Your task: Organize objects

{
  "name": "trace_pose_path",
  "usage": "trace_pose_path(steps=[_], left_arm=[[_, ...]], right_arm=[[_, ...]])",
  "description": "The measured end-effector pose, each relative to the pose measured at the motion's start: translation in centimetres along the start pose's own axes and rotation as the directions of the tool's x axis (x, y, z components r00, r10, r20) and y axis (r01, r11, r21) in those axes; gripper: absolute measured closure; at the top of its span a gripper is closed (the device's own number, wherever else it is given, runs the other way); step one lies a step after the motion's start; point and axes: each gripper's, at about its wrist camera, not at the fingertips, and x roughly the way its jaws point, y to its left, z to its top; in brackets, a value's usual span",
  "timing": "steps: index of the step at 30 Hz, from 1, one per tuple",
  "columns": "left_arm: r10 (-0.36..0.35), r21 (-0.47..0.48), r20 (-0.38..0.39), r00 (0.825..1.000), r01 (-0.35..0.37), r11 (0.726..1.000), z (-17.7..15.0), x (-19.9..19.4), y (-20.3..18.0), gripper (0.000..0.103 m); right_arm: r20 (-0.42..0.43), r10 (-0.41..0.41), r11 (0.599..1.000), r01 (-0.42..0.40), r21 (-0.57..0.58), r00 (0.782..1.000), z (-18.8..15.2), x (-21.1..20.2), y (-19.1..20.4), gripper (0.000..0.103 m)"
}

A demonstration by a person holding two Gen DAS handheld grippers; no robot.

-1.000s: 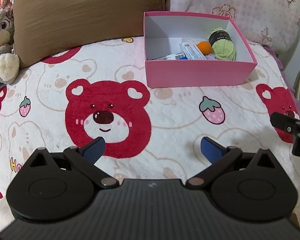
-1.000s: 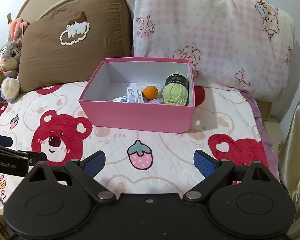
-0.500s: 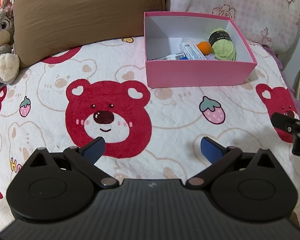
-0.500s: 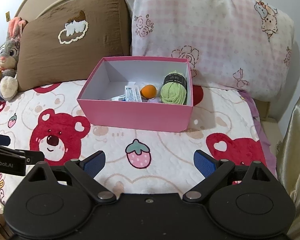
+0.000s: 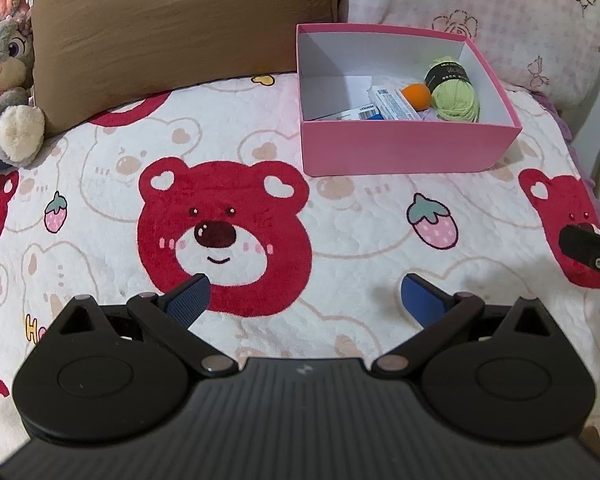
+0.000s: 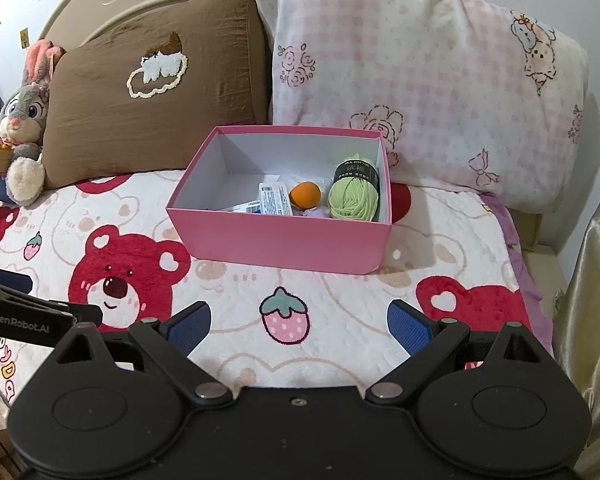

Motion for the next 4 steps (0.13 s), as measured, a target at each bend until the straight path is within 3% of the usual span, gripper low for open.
trace_pose_path(steps=[4], left_arm=[[-0.001, -0.001, -0.002, 1.000, 0.001, 1.000, 0.00, 0.02, 0.06, 0.000]], right_arm=[[-0.001, -0.002, 1.000, 0.002, -0.001, 1.000, -0.01, 0.01, 0.06, 0.006]])
